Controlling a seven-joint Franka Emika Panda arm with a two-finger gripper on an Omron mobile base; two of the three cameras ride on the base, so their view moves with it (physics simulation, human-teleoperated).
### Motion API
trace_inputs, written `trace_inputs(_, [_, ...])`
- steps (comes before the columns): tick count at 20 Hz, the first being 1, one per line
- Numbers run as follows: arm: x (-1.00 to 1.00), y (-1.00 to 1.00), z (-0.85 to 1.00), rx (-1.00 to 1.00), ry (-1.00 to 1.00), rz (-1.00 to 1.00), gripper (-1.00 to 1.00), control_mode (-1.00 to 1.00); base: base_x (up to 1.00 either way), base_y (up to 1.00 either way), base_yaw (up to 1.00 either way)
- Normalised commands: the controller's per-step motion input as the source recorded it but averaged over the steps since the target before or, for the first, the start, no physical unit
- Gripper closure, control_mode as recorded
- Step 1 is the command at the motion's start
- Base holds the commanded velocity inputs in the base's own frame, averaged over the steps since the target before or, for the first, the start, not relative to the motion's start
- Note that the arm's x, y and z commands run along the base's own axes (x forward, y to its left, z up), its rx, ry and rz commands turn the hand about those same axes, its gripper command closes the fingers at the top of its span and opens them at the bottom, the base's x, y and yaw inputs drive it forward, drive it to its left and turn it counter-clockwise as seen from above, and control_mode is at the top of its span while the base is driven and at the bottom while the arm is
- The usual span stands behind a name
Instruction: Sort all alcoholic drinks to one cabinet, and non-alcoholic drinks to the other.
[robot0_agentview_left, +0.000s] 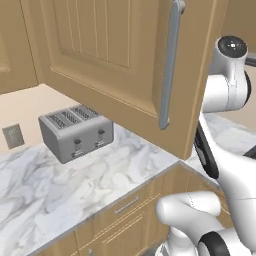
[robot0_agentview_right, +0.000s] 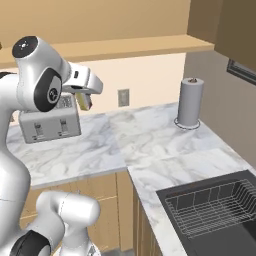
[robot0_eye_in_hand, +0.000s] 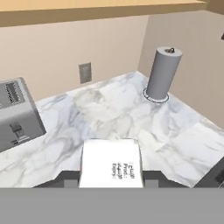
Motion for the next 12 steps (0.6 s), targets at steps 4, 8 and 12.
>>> trace_inputs(4, [0.0,0.0,0.0,0.0,0.0,0.0,1.0,1.0,0.42,-0.22,0.15])
trace_inputs(8, [0.0,0.0,0.0,0.0,0.0,0.0,1.0,1.0,0.37,-0.25,0.15])
trace_inputs(12, [0.0,0.0,0.0,0.0,0.0,0.0,1.0,1.0,0.42,-0.18,0.15])
